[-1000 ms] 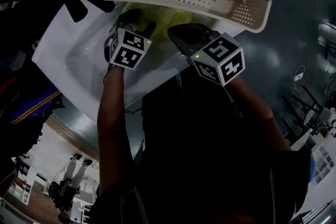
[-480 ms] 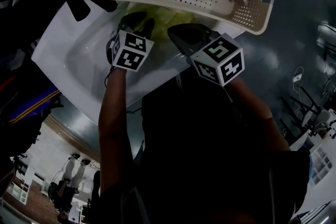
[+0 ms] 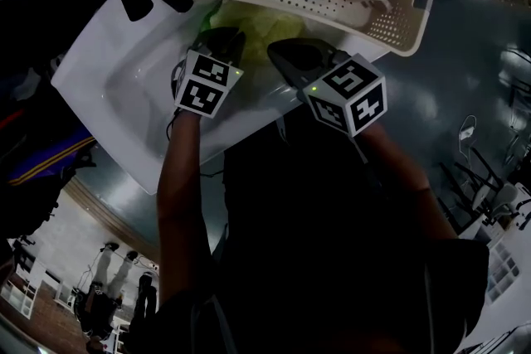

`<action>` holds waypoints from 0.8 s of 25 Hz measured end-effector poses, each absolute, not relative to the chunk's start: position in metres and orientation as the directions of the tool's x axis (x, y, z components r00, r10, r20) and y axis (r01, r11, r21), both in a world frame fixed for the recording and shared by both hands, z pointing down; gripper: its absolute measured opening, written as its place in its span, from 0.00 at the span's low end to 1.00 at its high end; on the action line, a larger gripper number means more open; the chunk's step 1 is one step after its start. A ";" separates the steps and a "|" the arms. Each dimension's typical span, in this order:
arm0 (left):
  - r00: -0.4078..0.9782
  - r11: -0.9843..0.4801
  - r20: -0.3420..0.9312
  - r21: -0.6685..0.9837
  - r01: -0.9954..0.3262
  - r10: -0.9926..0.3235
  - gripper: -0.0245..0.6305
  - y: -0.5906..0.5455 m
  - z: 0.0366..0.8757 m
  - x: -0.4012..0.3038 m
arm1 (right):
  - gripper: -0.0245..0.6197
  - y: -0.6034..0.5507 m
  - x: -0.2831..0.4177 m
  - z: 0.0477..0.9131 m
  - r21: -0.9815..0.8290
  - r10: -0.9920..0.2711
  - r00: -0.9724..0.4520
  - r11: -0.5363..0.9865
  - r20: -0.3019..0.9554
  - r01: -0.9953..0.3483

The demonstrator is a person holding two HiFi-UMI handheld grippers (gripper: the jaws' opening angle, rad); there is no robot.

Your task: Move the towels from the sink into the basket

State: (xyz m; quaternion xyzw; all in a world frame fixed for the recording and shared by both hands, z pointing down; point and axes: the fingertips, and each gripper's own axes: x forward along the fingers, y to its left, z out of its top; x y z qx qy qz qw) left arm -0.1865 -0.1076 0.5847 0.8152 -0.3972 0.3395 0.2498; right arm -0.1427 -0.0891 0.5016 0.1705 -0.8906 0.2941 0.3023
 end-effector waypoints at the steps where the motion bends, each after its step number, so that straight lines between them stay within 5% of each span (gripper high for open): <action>1: 0.465 -0.555 0.744 0.154 -0.817 -0.479 0.06 -0.106 0.582 -0.185 | 0.04 -0.089 -0.143 0.502 -0.420 -0.125 -0.760 0.771 0.638 -0.479; 20: 0.513 -0.421 0.650 0.309 -0.853 -0.561 0.06 -0.061 0.530 -0.183 | 0.04 -0.075 -0.140 0.480 -0.409 -0.110 -0.789 0.807 0.604 -0.426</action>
